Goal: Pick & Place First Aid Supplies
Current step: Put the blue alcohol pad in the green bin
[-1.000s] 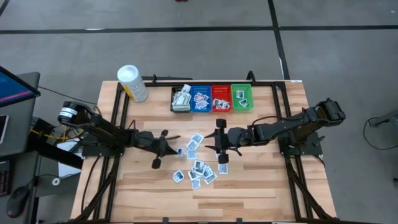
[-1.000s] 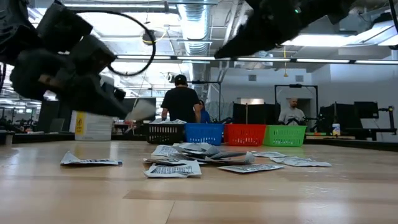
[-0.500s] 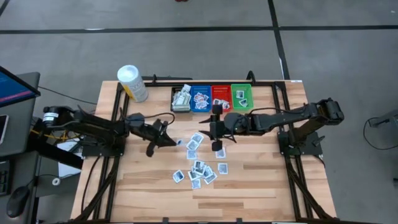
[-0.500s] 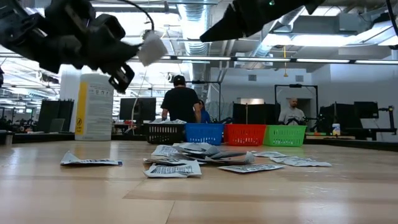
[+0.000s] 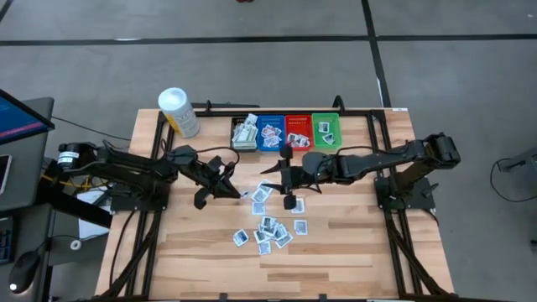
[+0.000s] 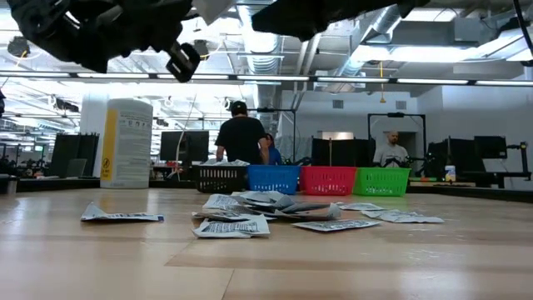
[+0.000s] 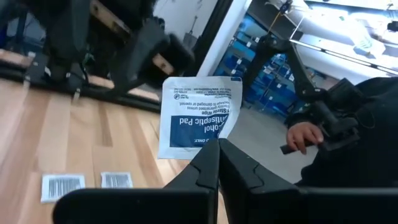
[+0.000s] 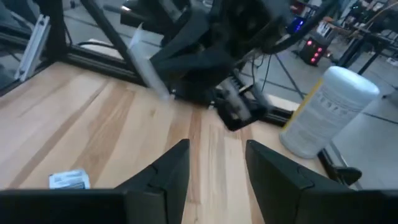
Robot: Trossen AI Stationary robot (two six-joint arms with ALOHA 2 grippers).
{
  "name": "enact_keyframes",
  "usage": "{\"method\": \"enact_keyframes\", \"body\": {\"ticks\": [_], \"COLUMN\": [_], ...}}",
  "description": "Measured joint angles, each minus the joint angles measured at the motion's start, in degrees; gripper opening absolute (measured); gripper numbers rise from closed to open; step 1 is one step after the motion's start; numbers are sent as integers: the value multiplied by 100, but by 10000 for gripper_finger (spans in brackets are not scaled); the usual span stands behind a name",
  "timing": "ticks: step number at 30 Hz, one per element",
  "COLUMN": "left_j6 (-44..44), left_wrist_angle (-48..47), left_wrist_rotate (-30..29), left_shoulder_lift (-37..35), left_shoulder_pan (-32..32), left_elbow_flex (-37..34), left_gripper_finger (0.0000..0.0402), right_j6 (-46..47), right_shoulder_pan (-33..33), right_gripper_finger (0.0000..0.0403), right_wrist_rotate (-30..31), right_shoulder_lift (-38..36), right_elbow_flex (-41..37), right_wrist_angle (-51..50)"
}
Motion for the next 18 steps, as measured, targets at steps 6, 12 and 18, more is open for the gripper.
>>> {"method": "enact_keyframes", "body": {"ticks": [6,12,18], "left_j6": [13,18,23], "left_wrist_angle": [6,17,37], "left_wrist_rotate": [-3,14,14], "left_shoulder_lift": [143,328,361], "left_shoulder_pan": [49,35,36], "left_elbow_flex": [217,465,525], "left_gripper_finger": [5,4,6], "right_j6": [-30,-74,-76], "right_shoulder_pan": [0,0,3], "right_gripper_finger": [149,137,133], "right_wrist_rotate": [-40,-360,-491], "right_shoulder_lift": [-3,-6,-6], "right_elbow_flex": [2,-1,-1], "right_wrist_angle": [317,656,601]}}
